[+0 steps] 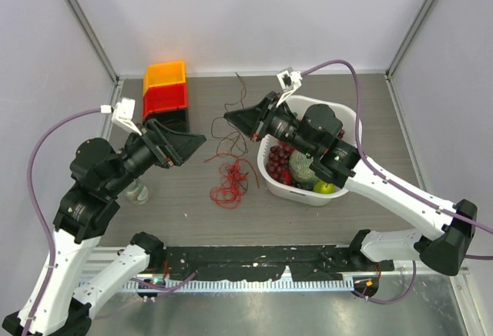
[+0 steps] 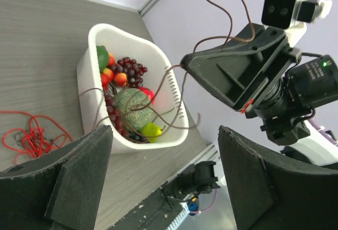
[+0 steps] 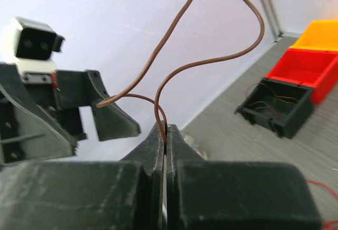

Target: Untangle the cables

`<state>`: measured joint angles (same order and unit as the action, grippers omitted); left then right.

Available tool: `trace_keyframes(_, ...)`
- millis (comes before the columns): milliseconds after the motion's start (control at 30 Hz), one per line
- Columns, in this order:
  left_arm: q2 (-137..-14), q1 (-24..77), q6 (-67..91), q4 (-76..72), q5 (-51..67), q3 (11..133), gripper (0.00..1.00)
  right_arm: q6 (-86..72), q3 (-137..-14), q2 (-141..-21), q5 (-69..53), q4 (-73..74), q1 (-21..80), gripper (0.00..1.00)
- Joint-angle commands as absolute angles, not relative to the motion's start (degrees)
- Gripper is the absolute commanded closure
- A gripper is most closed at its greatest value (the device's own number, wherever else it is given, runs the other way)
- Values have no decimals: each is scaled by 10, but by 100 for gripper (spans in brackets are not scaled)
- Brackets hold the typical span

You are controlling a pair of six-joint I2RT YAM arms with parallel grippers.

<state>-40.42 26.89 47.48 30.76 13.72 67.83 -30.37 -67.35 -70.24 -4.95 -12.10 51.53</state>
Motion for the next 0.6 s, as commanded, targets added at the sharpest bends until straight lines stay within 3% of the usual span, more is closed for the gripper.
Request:
trace_keyframes(0,-417,270,423,229,134,650,16,-481,-700,-719,-131,-169,474,99)
trace_keyframes(267,-468,271,410,148,140,645,16,-646,-662,-770,-195,-286,443,99)
trace_keyframes(433,-490,271,415,163,81,647,36,-657,-643,-768,-164,-291,443,99)
trace_keyframes(567,-515,279,414,160,107,654,39,-664,-628,-766,-140,-286,443,99)
